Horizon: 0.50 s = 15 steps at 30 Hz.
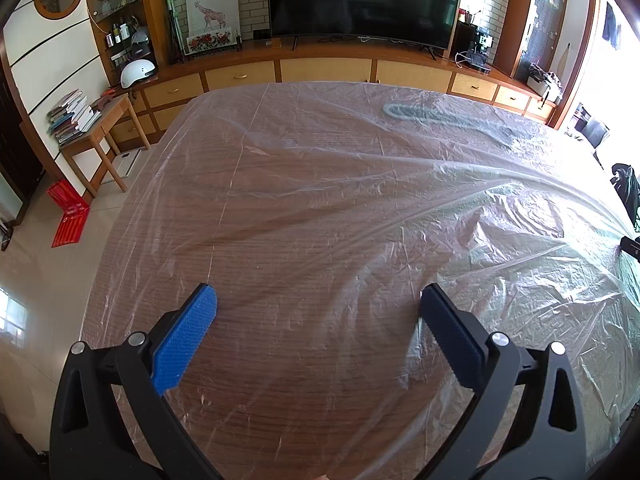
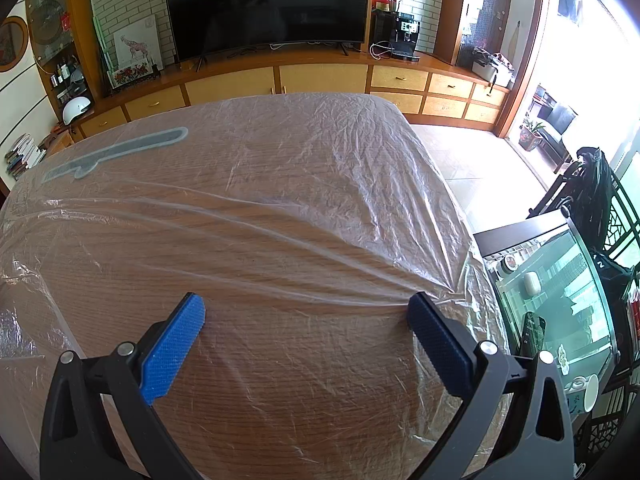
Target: Collect trash
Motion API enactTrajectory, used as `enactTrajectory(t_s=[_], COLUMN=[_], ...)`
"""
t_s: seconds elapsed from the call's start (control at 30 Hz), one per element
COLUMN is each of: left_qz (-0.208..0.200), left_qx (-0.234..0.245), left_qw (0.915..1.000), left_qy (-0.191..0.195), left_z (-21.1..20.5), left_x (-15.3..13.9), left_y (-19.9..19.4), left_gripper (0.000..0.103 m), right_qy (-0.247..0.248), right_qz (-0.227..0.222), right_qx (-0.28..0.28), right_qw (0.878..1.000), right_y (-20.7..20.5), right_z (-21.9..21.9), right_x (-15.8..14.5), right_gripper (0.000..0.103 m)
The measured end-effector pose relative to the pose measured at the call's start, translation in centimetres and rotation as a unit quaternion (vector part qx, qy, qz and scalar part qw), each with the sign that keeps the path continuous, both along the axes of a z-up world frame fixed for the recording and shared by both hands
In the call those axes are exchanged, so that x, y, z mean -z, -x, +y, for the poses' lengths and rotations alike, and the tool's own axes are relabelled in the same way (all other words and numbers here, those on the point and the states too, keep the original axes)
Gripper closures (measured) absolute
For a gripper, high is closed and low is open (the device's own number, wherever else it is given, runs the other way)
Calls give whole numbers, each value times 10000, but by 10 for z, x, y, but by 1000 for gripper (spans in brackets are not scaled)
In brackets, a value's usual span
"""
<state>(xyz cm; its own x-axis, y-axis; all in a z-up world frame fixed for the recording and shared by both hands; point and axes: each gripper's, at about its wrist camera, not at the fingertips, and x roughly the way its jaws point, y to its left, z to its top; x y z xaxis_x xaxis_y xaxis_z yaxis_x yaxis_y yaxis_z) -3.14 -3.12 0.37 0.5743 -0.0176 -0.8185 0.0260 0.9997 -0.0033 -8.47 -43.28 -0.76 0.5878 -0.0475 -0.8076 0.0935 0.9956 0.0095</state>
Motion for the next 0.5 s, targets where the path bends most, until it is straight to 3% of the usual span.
enactTrajectory(t_s=[0.5], left_qz=[1], left_qx=[-5], left_qw=[10000], left_qy=[1], left_z=[2], left_x=[0], left_y=[-1], left_gripper=[1], right_qy=[0], right_qz=[0], right_qx=[-1], right_qw=[10000], right_y=[0], right_z=[0], right_x=[0], right_gripper=[4])
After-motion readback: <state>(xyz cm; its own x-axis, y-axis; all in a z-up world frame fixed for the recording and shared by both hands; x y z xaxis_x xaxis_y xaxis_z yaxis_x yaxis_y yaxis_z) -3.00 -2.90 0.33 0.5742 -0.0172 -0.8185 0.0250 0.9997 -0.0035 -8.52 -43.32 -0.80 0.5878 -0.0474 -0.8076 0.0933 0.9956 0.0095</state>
